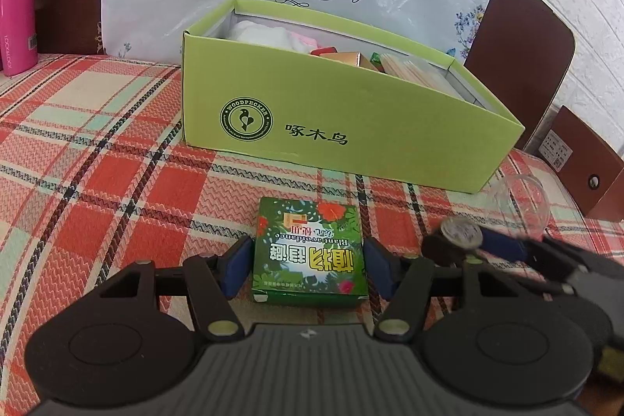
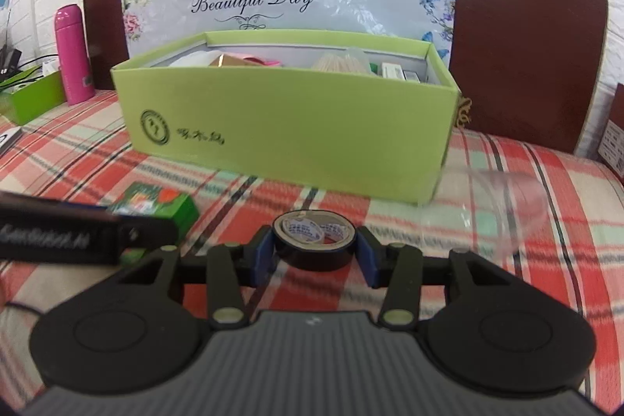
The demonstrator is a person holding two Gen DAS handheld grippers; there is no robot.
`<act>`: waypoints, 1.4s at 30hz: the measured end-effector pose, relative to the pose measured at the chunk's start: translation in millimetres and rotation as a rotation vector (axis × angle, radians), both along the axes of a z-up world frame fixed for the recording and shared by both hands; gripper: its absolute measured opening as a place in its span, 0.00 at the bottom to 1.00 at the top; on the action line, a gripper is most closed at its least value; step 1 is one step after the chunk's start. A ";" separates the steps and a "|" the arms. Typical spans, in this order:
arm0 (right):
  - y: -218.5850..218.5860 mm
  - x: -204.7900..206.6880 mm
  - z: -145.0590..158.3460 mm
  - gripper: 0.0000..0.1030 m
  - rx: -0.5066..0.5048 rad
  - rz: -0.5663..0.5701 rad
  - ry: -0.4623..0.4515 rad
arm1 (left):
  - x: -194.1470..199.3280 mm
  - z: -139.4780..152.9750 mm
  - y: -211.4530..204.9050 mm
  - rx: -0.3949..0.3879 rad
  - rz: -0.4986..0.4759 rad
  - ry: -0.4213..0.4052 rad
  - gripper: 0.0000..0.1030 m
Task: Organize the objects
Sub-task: 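Lift the green box with the left tool while the right tool grasps the black tape roll, then lower the green box into the lime-green box while the right tool drops the tape in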
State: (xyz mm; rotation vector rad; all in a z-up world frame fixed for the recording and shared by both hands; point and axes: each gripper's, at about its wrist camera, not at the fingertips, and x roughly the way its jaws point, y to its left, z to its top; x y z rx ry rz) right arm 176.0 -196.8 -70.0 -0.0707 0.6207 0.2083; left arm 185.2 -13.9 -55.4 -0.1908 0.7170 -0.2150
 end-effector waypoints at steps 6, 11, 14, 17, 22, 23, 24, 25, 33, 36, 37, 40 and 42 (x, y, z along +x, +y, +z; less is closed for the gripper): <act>-5.2 -35.7 1.6 0.44 0.057 -0.022 0.017 | -12.6 2.0 -1.6 0.000 0.009 0.013 0.62; -8.3 -56.4 6.2 0.43 0.088 -0.016 0.027 | -28.5 5.9 0.3 -0.038 -0.004 0.028 0.62; -9.0 -64.8 13.8 0.43 0.100 -0.006 0.014 | -37.5 15.0 -0.2 -0.052 -0.022 0.011 0.62; -8.8 -69.3 26.4 0.43 0.104 0.009 -0.018 | -41.8 32.3 0.6 -0.064 -0.036 -0.033 0.62; -7.9 -67.3 52.0 0.44 0.103 0.038 -0.089 | -40.4 70.8 1.7 -0.055 -0.057 -0.132 0.62; -7.8 -65.1 56.8 0.43 0.103 0.043 -0.103 | -38.9 78.5 1.6 -0.047 -0.061 -0.153 0.62; -7.5 -62.6 60.9 0.43 0.102 0.046 -0.113 | -36.3 85.4 1.6 -0.042 -0.064 -0.170 0.62; -7.0 -58.5 66.1 0.44 0.101 0.048 -0.126 | -34.0 91.8 2.9 -0.038 -0.064 -0.185 0.62; 5.0 -20.2 103.1 0.43 0.065 0.096 -0.246 | 2.8 128.7 7.7 0.003 -0.037 -0.270 0.62; 11.1 2.9 110.6 0.44 0.051 0.116 -0.278 | 25.3 132.5 8.5 0.011 -0.032 -0.272 0.62; 13.6 12.0 111.9 0.44 0.044 0.122 -0.290 | 32.5 132.7 8.4 0.015 -0.034 -0.272 0.62; 19.8 40.3 110.6 0.44 0.027 0.135 -0.300 | 55.4 130.9 9.3 0.013 -0.034 -0.259 0.62; 24.8 57.8 107.2 0.44 0.009 0.138 -0.296 | 69.6 128.9 12.5 0.003 -0.026 -0.253 0.62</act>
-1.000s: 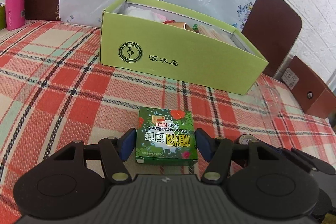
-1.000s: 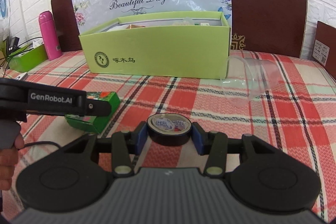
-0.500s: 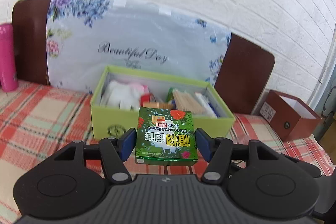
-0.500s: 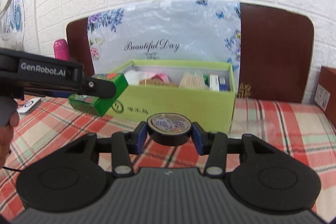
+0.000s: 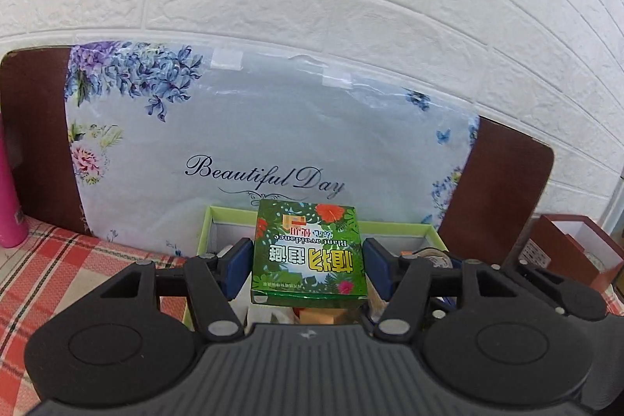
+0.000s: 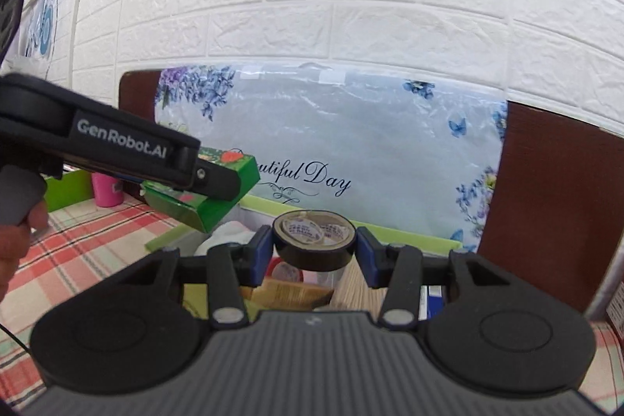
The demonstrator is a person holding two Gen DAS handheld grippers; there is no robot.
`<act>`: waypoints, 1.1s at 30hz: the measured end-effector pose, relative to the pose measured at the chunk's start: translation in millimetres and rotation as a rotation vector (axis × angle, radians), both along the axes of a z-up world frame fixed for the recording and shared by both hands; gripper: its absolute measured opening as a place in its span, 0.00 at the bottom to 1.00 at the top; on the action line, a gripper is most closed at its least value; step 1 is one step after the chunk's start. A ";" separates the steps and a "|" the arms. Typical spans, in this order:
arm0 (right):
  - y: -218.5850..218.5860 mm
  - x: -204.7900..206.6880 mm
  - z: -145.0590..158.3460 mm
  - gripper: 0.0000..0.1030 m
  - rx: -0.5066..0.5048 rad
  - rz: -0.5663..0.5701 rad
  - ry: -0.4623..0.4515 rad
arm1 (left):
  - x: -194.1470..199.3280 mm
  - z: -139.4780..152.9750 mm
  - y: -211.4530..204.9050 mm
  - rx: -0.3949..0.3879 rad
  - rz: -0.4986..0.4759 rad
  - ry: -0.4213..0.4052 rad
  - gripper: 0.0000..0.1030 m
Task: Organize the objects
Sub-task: 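Lower the green box into the lime-green box while the right tool drops the tape in, then withdraw both tools from the lime-green box toward the clear plastic cup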
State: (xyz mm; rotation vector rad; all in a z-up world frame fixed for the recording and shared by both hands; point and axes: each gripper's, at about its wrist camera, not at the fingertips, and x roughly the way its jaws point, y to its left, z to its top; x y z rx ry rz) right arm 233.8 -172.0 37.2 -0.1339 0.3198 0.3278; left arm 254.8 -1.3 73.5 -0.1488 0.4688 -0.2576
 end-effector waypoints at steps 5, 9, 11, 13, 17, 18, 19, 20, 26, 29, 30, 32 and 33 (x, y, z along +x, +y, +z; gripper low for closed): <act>13.0 39.9 -18.0 0.44 -0.054 0.003 0.010 | 30.6 -10.2 3.9 -0.009 0.006 0.019 0.62; 20.9 66.9 -37.4 0.67 -0.083 0.002 0.029 | 43.5 -27.4 0.3 0.052 0.007 0.023 0.71; 20.2 67.4 -46.9 0.73 -0.109 -0.028 0.033 | 41.0 -35.7 4.8 0.042 0.006 0.037 0.71; 15.2 57.8 -53.7 0.76 -0.102 -0.026 0.027 | 35.7 -40.6 12.6 -0.005 0.001 0.049 0.71; 6.0 30.0 -59.3 0.88 -0.086 -0.083 -0.021 | 23.9 -42.5 19.6 -0.060 0.027 0.072 0.71; 4.2 23.5 -59.2 0.90 -0.079 -0.095 -0.030 | 20.0 -41.3 17.7 -0.053 0.027 0.072 0.71; 1.9 16.7 -58.4 0.92 -0.069 -0.108 -0.036 | 15.8 -40.4 16.2 -0.041 0.028 0.071 0.71; 0.8 12.4 -57.6 0.94 -0.058 -0.118 -0.036 | 10.9 -39.2 14.0 -0.028 0.029 0.070 0.71; -11.5 -22.3 -48.1 0.99 -0.025 -0.147 -0.020 | -28.5 -31.3 3.2 0.016 0.053 0.072 0.77; -19.6 -43.7 -46.2 1.00 -0.008 -0.171 0.011 | -52.2 -31.8 -5.0 0.055 0.065 0.061 0.79; -22.9 -50.8 -46.8 1.00 0.002 -0.176 0.025 | -60.0 -33.4 -8.2 0.066 0.071 0.064 0.81; -30.0 -66.8 -49.7 1.00 0.021 -0.192 0.052 | -73.2 -38.5 -14.6 0.076 0.077 0.074 0.82; -32.8 -73.8 -51.5 1.00 0.026 -0.199 0.066 | -78.9 -41.9 -17.6 0.080 0.075 0.083 0.82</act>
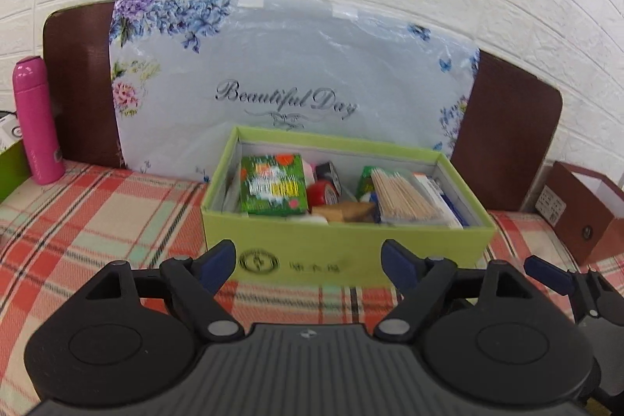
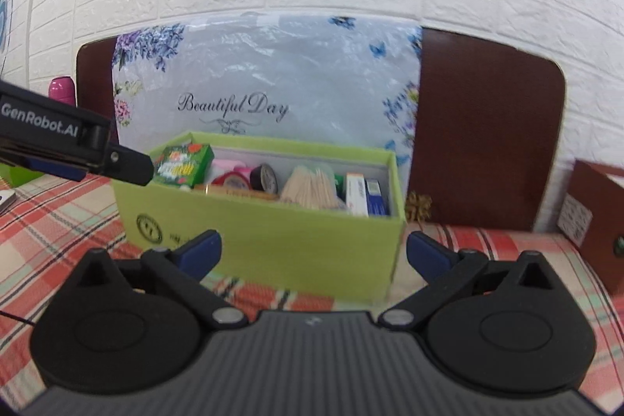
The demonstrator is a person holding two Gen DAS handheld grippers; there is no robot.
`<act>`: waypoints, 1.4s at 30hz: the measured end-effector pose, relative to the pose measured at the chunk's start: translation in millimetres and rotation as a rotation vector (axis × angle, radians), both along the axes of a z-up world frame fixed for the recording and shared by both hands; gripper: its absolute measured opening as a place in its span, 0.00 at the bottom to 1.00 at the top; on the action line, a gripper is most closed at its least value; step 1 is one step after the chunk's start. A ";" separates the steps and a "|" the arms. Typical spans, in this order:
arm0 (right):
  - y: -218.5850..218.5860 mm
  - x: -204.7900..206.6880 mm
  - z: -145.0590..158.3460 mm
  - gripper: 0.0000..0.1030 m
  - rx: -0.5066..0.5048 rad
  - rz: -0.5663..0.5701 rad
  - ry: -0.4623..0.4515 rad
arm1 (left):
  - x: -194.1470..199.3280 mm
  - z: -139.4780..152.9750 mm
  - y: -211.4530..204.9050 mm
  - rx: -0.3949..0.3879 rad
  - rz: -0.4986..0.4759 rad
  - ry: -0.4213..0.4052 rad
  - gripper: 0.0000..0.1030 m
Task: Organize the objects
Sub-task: 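Withdraw both tools from the lime-green box toward the clear plastic cup, then grasp the clear plastic cup rim with the left tool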
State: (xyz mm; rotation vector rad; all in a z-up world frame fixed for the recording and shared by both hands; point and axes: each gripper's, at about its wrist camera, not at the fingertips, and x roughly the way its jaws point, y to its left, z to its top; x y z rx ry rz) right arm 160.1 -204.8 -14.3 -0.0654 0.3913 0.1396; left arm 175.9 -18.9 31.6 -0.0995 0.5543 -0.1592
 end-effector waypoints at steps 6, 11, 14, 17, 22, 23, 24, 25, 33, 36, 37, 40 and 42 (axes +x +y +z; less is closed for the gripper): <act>-17.8 -39.6 -13.4 1.00 0.046 -0.039 0.072 | -28.0 -21.7 -16.0 -0.010 -0.031 0.063 0.82; -33.4 -63.3 -23.1 1.00 0.081 -0.080 0.103 | -41.4 -32.8 -27.8 -0.013 -0.034 0.093 0.82; -42.6 -74.6 -28.3 1.00 0.087 -0.109 0.110 | -47.6 -36.0 -36.3 -0.003 -0.045 0.095 0.82; -51.6 -82.6 -31.3 1.00 0.087 -0.141 0.111 | -50.1 -38.7 -45.3 0.008 -0.060 0.104 0.82; -65.2 -90.6 -34.5 1.00 0.096 -0.189 0.110 | -51.1 -44.5 -60.4 0.024 -0.092 0.115 0.82; -67.2 -91.6 -34.9 1.00 0.097 -0.197 0.110 | -50.6 -45.8 -62.8 0.024 -0.102 0.112 0.82; -69.2 -92.0 -35.4 1.00 0.097 -0.204 0.110 | -49.6 -47.1 -65.0 0.021 -0.114 0.108 0.82; -71.5 -92.2 -35.8 1.00 0.097 -0.211 0.111 | -48.1 -48.5 -67.3 0.018 -0.128 0.101 0.82; -83.7 -90.8 -40.4 1.00 0.100 -0.242 0.130 | -12.4 -63.8 -97.9 0.069 -0.251 0.112 0.75; -86.4 -89.5 -41.3 1.00 0.094 -0.241 0.134 | 7.3 -63.8 -104.5 0.019 -0.273 0.129 0.71; -87.1 -88.9 -41.2 1.00 0.093 -0.242 0.134 | 12.7 -63.6 -106.9 0.001 -0.279 0.129 0.70; -88.4 -84.3 -40.6 1.00 0.085 -0.240 0.129 | 26.4 -62.8 -118.6 -0.023 -0.294 0.138 0.64; -89.1 -80.3 -40.5 1.00 0.074 -0.244 0.128 | 33.3 -62.1 -128.4 -0.016 -0.313 0.130 0.63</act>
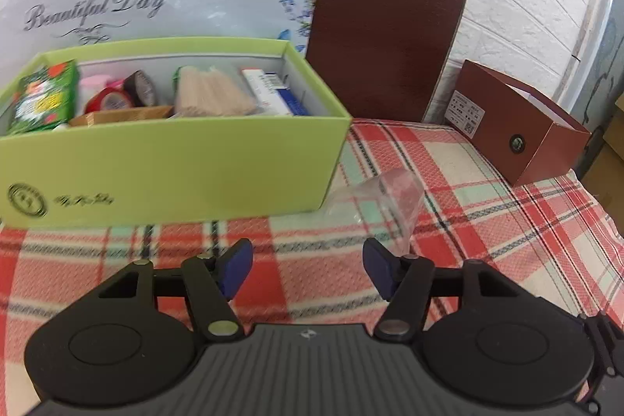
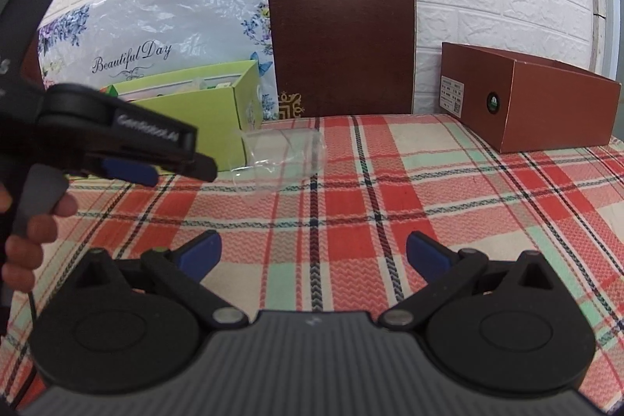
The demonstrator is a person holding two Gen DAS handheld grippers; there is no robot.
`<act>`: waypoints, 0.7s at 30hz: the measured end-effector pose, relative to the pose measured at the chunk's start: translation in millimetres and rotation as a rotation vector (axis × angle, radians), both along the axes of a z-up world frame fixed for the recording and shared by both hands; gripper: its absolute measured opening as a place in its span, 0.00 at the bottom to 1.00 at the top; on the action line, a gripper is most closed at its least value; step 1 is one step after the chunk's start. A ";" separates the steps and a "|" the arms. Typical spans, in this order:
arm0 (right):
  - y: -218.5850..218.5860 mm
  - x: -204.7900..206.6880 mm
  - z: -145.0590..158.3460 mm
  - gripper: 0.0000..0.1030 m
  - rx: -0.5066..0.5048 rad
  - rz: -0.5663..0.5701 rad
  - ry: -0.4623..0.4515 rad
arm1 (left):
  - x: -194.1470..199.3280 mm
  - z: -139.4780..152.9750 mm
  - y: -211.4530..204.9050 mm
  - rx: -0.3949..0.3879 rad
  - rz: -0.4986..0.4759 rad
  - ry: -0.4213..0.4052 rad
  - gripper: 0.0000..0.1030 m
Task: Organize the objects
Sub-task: 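Grasp the clear plastic cup rim with the left tool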
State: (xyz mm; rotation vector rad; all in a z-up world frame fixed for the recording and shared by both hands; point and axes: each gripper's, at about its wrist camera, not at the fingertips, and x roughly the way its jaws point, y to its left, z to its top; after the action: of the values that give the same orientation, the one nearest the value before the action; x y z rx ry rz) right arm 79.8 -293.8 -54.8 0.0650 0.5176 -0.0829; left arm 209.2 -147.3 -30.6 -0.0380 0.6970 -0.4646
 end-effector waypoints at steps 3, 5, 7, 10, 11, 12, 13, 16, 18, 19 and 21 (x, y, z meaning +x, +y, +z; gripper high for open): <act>-2.7 2.9 0.2 1.00 -0.002 -0.001 0.000 | 9.5 -1.5 -13.6 0.017 -0.023 -0.015 0.61; -5.6 4.3 -0.6 1.00 0.004 -0.009 0.004 | 15.7 -4.2 -20.7 0.014 -0.043 -0.007 0.57; -9.0 6.0 -2.2 1.00 0.008 -0.018 0.009 | 19.7 -7.0 -26.2 0.003 -0.062 0.004 0.52; -14.5 10.7 -3.8 1.00 0.016 -0.033 0.020 | 24.4 -12.1 -31.8 -0.018 -0.093 0.024 0.34; -15.3 12.0 -3.8 1.00 0.016 -0.034 0.022 | 25.4 -13.9 -32.3 -0.028 -0.101 0.032 0.23; -16.2 13.1 -3.7 1.00 0.014 -0.035 0.022 | 25.9 -15.3 -31.5 -0.038 -0.099 0.041 0.12; -16.8 14.4 -3.8 1.00 0.010 -0.035 0.021 | 25.7 -15.8 -30.4 -0.048 -0.095 0.048 0.10; -18.0 21.2 -4.8 1.00 0.000 -0.034 0.024 | 21.4 -14.7 -24.8 -0.066 -0.094 0.049 0.05; -17.6 27.7 -5.5 0.97 -0.008 -0.033 0.030 | 16.7 -13.1 -20.2 -0.074 -0.088 0.039 0.04; -17.2 30.7 -5.7 0.97 -0.009 -0.032 0.030 | 14.7 -12.1 -17.7 -0.079 -0.083 0.038 0.04; -15.8 35.7 -5.6 0.93 -0.012 -0.029 0.029 | 9.7 -10.3 -13.1 -0.094 -0.080 0.038 0.04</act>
State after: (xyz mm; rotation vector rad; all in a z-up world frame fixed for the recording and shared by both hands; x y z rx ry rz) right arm 115.5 -309.7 -60.5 0.0593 0.5449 -0.1157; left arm 218.9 -160.4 -40.8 -0.1079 0.7158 -0.5748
